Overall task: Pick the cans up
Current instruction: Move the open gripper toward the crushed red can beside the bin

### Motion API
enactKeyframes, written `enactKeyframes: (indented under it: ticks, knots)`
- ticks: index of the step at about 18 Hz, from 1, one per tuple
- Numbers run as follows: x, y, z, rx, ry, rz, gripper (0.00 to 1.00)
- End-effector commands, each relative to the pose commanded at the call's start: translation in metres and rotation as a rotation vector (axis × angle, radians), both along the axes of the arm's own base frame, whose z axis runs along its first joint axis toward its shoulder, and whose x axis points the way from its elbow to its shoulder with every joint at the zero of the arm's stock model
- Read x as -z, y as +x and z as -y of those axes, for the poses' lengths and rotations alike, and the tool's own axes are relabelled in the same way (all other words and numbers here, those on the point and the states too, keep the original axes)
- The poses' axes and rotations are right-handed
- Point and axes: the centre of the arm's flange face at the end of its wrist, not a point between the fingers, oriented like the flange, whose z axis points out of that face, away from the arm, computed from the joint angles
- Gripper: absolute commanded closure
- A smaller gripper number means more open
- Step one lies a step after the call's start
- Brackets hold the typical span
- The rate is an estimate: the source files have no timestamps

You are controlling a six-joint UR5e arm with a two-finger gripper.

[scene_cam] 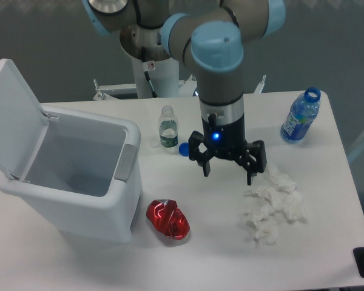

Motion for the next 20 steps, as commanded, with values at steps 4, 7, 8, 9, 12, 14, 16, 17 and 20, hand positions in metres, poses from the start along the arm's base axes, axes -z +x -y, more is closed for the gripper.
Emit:
enactKeyframes:
  ticks: [4, 7, 8, 9, 12, 14, 16, 17, 20]
  knots:
    - [0.028, -0.002, -0.011, 0.018, -0.026, 0.030, 0.00]
    - [0.047, 0.002, -0.023, 0.036, -0.046, 0.050, 0.00]
    - [0.054, 0.001, -0.025, 0.036, -0.055, 0.056, 0.00]
    - [0.056, 0.000, -0.025, 0.031, -0.058, 0.060, 0.00]
    - [0.060, 0.000, -0.025, 0.015, -0.059, 0.069, 0.00]
    - [0.060, 0.000, -0.025, -0.036, -0.050, 0.080, 0.00]
    - [0.060, 0.000, -0.025, -0.111, -0.034, 0.095, 0.00]
    - [0.058, -0.001, -0.025, -0.151, -0.024, 0.100, 0.00]
    - [0.056, -0.002, -0.023, -0.265, -0.002, 0.117, 0.00]
